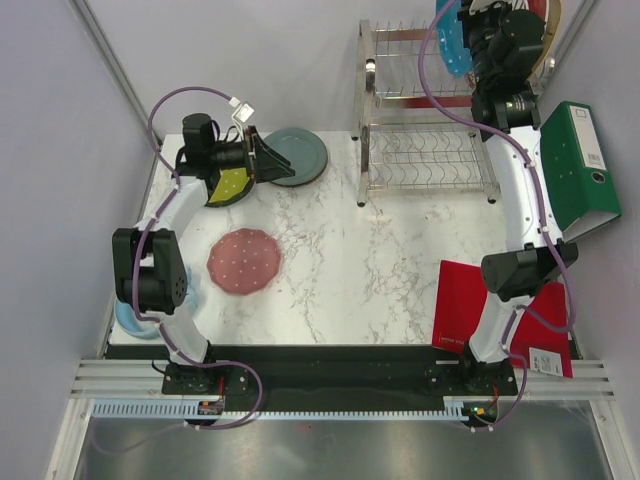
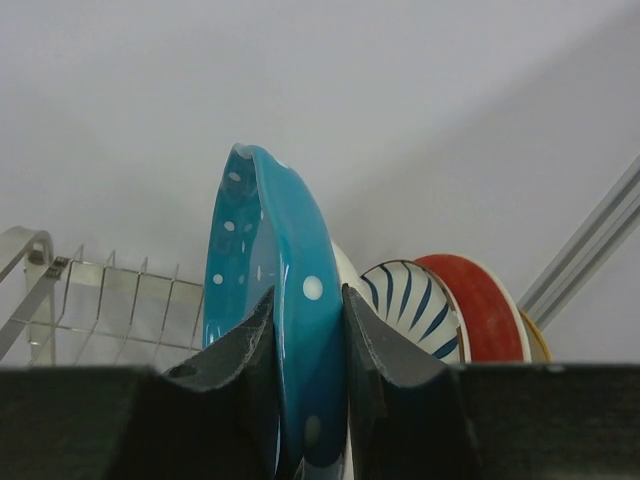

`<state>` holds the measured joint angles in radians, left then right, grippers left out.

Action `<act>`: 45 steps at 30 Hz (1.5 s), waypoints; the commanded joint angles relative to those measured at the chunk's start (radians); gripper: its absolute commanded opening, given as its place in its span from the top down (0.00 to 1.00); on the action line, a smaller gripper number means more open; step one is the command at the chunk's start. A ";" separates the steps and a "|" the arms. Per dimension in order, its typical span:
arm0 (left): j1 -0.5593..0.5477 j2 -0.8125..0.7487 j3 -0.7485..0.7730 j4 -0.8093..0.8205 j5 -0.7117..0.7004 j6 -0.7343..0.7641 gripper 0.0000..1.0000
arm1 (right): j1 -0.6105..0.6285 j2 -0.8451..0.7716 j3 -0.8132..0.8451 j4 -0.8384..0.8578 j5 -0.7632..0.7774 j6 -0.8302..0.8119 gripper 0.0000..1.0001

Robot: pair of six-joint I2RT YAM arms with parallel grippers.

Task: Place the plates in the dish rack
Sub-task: Insert the plate into the dish rack.

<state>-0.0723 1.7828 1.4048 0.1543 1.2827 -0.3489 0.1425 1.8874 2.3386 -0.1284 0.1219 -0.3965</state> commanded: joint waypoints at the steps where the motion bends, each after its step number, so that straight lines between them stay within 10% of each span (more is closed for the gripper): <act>1: -0.011 0.017 0.006 0.051 0.012 0.004 0.00 | -0.006 -0.005 0.113 0.242 0.055 -0.080 1.00; 45: -0.014 0.053 0.013 0.088 0.030 -0.035 0.00 | -0.009 0.088 -0.009 0.136 0.258 -0.189 1.00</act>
<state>-0.0811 1.8244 1.4048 0.2031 1.2873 -0.3599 0.1207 1.9575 2.2848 -0.0574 0.2501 -0.5190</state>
